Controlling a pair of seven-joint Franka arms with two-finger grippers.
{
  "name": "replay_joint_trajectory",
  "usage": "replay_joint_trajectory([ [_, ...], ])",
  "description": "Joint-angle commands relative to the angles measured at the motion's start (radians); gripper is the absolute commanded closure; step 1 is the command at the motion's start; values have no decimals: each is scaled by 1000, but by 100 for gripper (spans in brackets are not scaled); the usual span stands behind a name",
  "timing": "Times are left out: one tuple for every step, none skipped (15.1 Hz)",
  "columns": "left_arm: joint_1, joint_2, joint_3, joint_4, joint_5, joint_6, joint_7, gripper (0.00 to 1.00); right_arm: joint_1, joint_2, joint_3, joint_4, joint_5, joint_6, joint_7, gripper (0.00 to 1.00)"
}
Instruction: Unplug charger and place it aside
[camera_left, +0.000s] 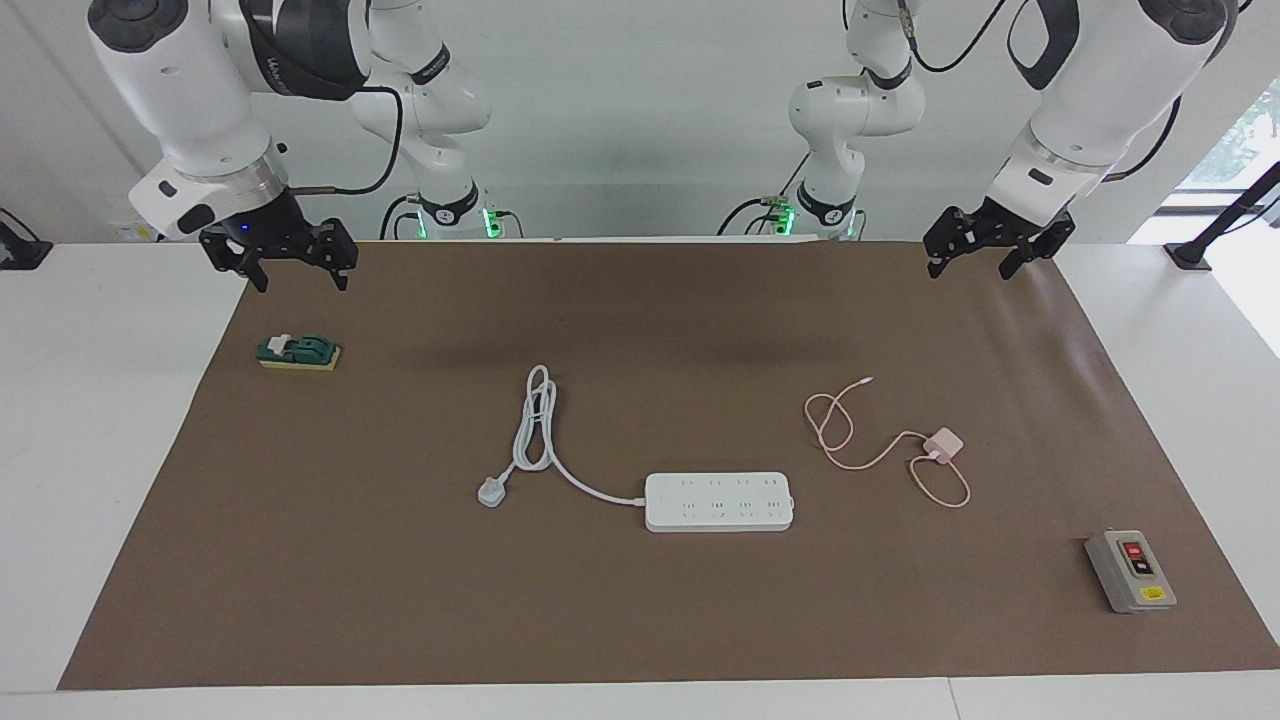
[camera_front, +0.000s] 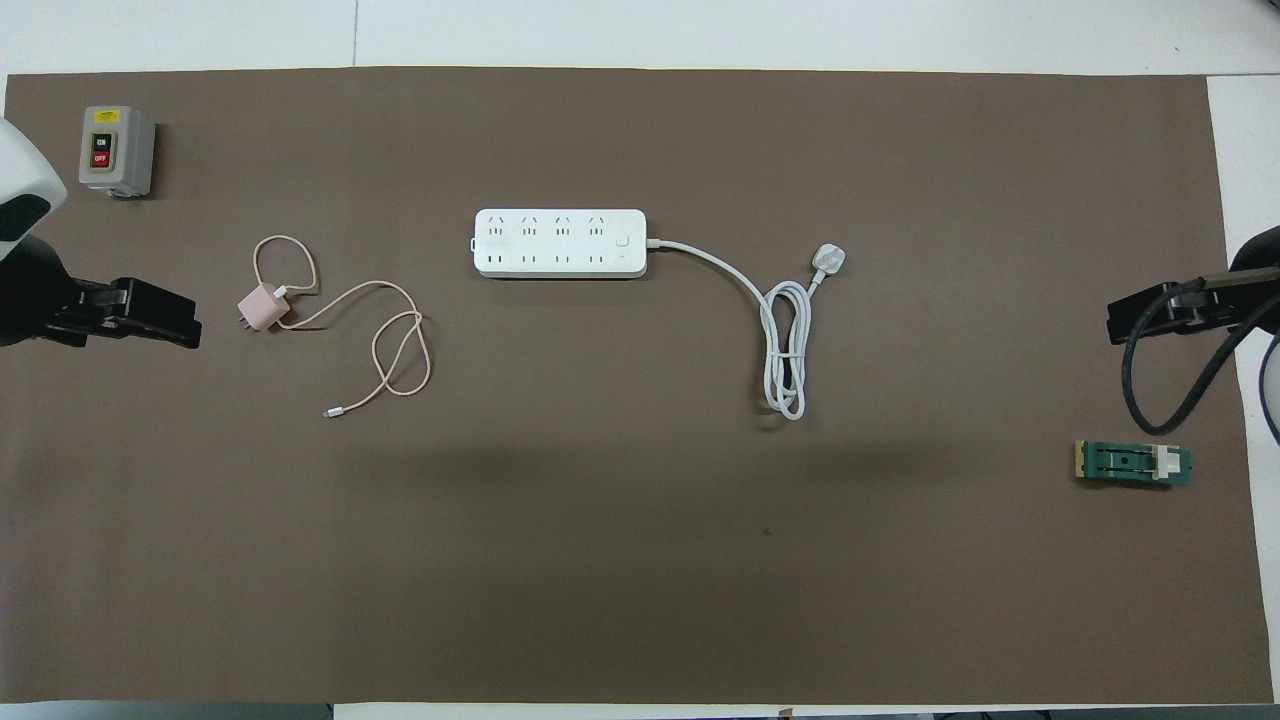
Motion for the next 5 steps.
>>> replay_joint_trajectory([
  [0, -33, 1, -38, 12, 27, 17, 0, -11, -21, 13, -30, -2, 28, -32, 0],
  [0, -33, 1, -38, 12, 27, 17, 0, -8, -21, 14, -29, 0, 30, -32, 0],
  [0, -33, 1, -35, 12, 25, 17, 0, -7, -21, 14, -30, 0, 35, -30, 0],
  [0, -33, 1, -35, 12, 25, 17, 0, -7, -21, 14, -32, 0, 38, -30, 0],
  [0, -33, 1, -37, 12, 27, 15, 0, -5, -23, 16, -34, 0, 47, -30, 0],
])
